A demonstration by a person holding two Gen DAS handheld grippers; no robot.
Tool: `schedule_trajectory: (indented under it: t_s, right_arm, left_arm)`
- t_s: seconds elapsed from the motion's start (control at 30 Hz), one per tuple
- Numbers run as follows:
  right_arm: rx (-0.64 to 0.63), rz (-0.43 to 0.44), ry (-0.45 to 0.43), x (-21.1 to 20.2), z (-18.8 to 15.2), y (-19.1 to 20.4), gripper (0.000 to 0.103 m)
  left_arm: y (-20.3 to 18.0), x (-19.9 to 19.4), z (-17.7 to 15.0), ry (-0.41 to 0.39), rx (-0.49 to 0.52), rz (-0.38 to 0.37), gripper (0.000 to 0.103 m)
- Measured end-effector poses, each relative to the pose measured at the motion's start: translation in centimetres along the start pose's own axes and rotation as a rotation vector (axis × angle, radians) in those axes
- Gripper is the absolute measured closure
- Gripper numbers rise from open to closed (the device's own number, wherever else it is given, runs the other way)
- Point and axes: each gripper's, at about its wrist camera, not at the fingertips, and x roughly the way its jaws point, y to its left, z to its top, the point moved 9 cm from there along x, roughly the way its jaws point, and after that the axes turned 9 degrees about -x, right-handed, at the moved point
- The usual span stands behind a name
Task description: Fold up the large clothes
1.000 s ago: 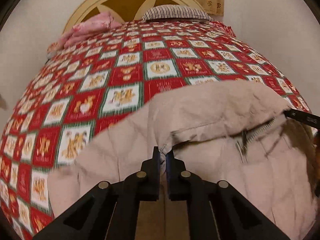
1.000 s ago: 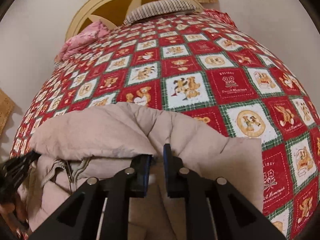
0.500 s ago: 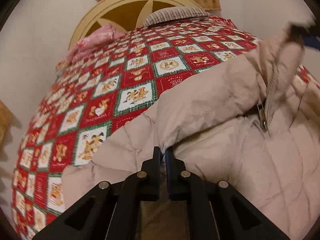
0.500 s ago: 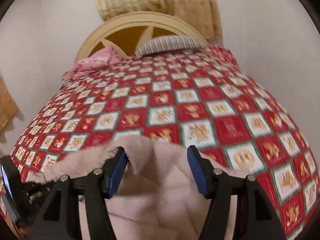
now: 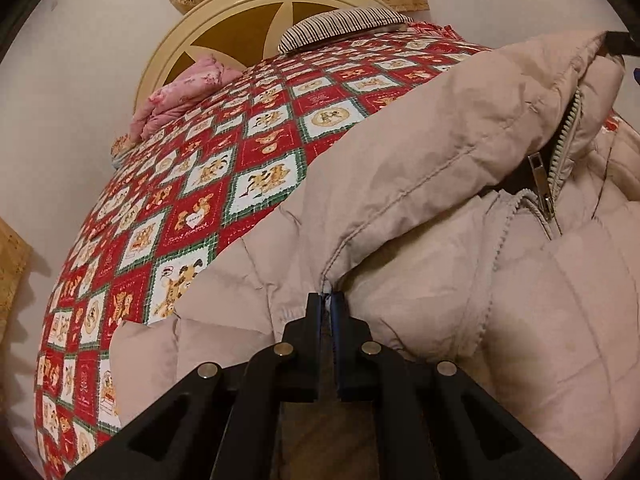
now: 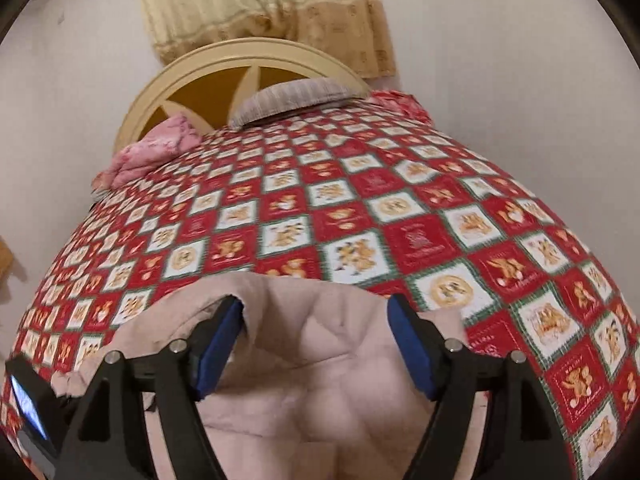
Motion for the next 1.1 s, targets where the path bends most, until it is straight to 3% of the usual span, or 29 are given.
schedule_trajectory:
  t_s: [0.1, 0.13, 0.17, 0.23, 0.27, 0.33, 0.47, 0.57, 0.63, 0.73, 0.8, 0.87, 1.0, 1.1]
  right_arm:
    - [0.09, 0.09, 0.059, 0.3, -0.5, 0.1, 0.025]
    - [0.133, 0.136, 0.098, 0.7, -1.2, 0.1, 0.017]
    - [0.18, 0.204, 0.194, 2.1, -2.5, 0.2, 0.0]
    - [0.156, 0.214, 0.315, 3.7, -4.9, 0.0, 0.01]
    - [0.133, 0.195, 0.306, 3.6, -5.1, -0.4, 0.014]
    - [0.121, 0.225, 0.225, 2.0, -5.0, -1.1, 0.015]
    - [-0.03, 0.112, 0.135, -0.1, -4.3, -1.2, 0.013]
    - [-0.099, 0.101, 0.176, 2.2, -4.6, 1.0, 0.01]
    - [-0.122, 0.109, 0.159, 4.3, -4.1, 1.7, 0.01]
    - [-0.207, -0.01, 0.23, 9.4, -4.9, 2.4, 0.013]
    - [-0.2, -0.009, 0.274, 10.8, -5.8, 2.1, 0.019]
    - [-0.203, 0.002, 0.252, 8.9, -5.7, 1.7, 0.019]
    - [-0.265, 0.055, 0.254, 2.8, -6.5, -0.1, 0.017]
    - [-0.233, 0.085, 0.151, -0.7, -4.3, -0.8, 0.017]
  left_arm:
    - [0.1, 0.1, -0.2, 0.004, -0.004, 0.0, 0.098]
    - [0.1, 0.1, -0.2, 0.004, -0.006, -0.001, 0.098]
    - [0.0, 0.1, -0.3, 0.004, -0.008, -0.004, 0.098]
    - [0.1, 0.2, -0.3, 0.003, -0.012, -0.004, 0.098]
    - [0.1, 0.2, -0.3, 0.002, -0.012, -0.004, 0.098]
    - [0.0, 0.3, -0.4, -0.001, -0.013, -0.006, 0.098]
    - [-0.1, 0.5, -0.4, 0.0, -0.013, -0.002, 0.099]
    - [-0.2, 0.5, -0.5, -0.003, -0.008, 0.006, 0.099]
    - [-0.3, 0.5, -0.5, -0.005, -0.007, 0.008, 0.099]
    - [-0.2, 0.5, -0.5, -0.012, -0.008, 0.003, 0.099]
    - [0.0, -0.2, -0.3, -0.032, -0.014, 0.008, 0.099]
    - [0.2, -1.4, -0.2, -0.047, -0.037, -0.015, 0.098]
    - [1.2, -7.0, 2.1, -0.14, -0.149, -0.153, 0.098]
    - [1.7, -9.1, 5.5, -0.227, -0.174, -0.14, 0.098]
